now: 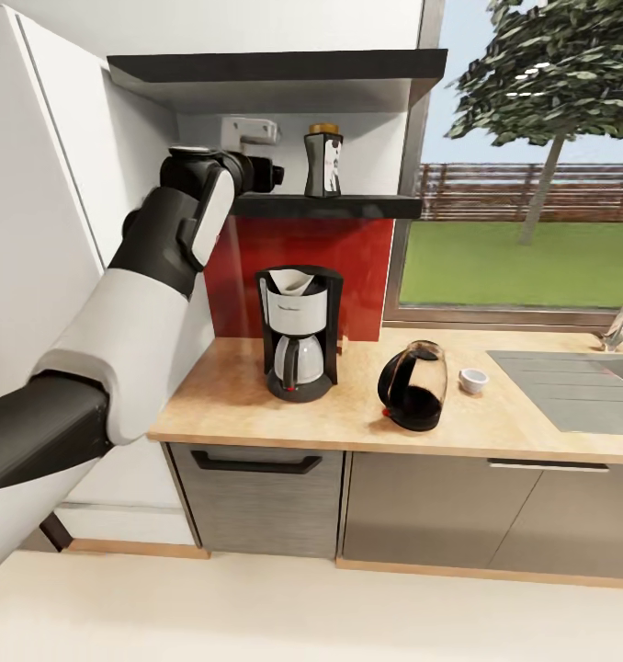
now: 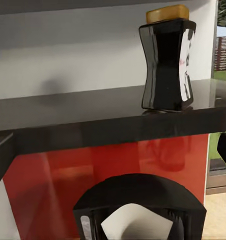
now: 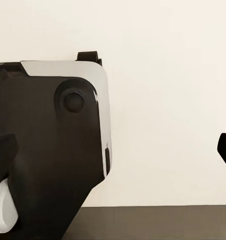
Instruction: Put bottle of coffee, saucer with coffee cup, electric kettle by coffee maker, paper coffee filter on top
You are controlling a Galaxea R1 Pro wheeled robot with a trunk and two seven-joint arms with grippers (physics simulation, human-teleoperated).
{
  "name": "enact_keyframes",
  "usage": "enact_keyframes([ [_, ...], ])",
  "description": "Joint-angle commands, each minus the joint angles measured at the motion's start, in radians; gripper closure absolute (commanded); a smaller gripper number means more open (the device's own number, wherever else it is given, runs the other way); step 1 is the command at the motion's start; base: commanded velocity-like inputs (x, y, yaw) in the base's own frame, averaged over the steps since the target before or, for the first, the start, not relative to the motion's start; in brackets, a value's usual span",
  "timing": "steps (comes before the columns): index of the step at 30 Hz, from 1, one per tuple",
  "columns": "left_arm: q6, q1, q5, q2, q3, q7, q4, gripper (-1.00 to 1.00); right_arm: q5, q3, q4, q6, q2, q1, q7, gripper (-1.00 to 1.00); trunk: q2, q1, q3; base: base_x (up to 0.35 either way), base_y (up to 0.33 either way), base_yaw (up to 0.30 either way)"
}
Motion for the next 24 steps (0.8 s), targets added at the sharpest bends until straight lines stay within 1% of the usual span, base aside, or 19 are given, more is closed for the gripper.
enact_keyframes([
  [1,0.003,0.002,0.005,0.000,-0.003,0.009,-0.001,-1.00,-0.009,0.008,-0.002,0.005,-0.002,0.000,0.001,-1.00,-0.002,0.001,-0.002,0.000,0.000,0.000],
  [9,0.003,0.015,-0.003,0.002,-0.015,0.017,-0.003,-1.00,-0.008,0.008,0.000,0.006,-0.011,0.000,0.000,-1.00,-0.002,0.001,-0.002,0.000,0.000,0.000],
  [15,0.004,0.010,-0.006,0.004,-0.018,0.019,-0.003,-1.00,-0.007,0.008,0.001,0.005,-0.023,0.003,-0.003,-1.00,-0.002,0.001,-0.002,0.000,0.000,0.000],
  [24,0.005,-0.002,0.001,0.008,-0.013,0.024,0.006,-1.00,-0.008,0.009,0.002,0.005,-0.026,0.026,-0.004,-1.00,-0.002,0.001,-0.002,0.000,0.000,0.000],
])
